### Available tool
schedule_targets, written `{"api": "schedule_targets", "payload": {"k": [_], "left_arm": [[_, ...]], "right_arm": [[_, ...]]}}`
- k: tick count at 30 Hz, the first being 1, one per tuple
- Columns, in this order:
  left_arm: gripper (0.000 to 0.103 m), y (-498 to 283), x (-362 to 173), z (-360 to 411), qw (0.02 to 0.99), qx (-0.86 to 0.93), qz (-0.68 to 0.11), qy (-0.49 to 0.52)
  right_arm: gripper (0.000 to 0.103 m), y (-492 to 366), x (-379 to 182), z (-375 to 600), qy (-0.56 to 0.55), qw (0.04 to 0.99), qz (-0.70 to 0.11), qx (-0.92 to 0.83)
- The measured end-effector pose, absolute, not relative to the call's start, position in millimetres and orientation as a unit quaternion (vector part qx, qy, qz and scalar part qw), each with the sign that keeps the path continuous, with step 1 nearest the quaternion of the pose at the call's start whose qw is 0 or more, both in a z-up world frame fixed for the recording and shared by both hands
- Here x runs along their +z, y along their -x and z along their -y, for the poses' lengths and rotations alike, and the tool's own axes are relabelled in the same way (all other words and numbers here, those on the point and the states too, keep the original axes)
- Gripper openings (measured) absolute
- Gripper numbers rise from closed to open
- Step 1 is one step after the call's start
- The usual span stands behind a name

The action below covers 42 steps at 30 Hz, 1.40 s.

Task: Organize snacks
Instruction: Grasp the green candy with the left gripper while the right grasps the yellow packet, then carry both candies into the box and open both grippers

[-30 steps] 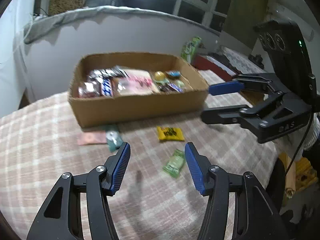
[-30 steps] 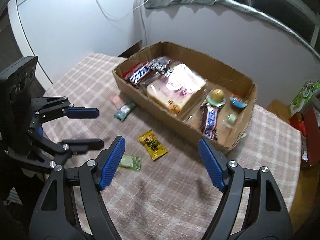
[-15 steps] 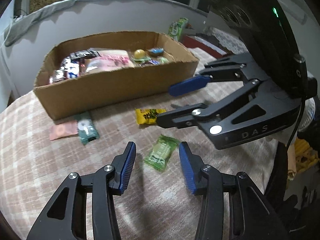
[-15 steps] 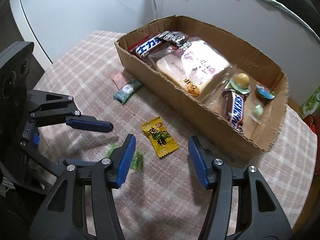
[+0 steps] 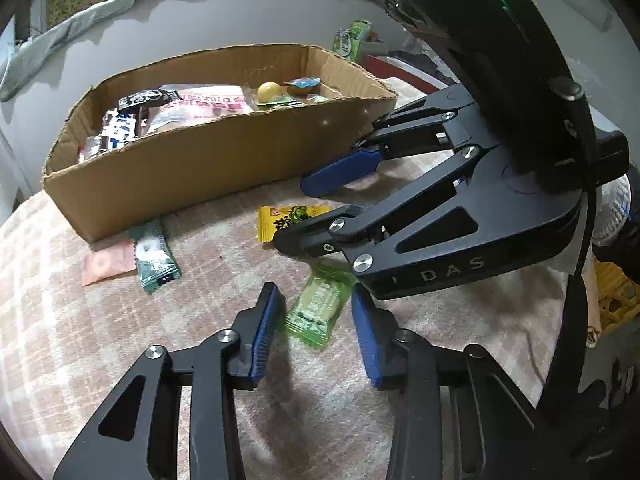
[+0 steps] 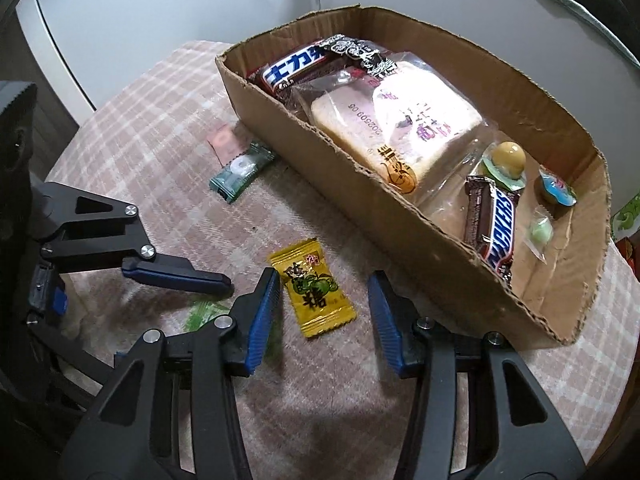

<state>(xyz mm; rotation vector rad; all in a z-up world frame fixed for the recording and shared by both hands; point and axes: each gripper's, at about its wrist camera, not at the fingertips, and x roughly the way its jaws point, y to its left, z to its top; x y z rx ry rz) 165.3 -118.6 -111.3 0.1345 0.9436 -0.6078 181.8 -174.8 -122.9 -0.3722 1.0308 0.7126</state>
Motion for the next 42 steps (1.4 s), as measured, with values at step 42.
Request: {"api": "schedule_targets", "payload": {"k": [42], "left_arm": [[0.019, -158.6, -59.0, 75.8, 0.889, -0.241, -0.389, -0.03]], "right_arm": [[0.024, -146.7, -69.3, 199.3, 0.161, 0.835, -0.427, 0.307]]}}
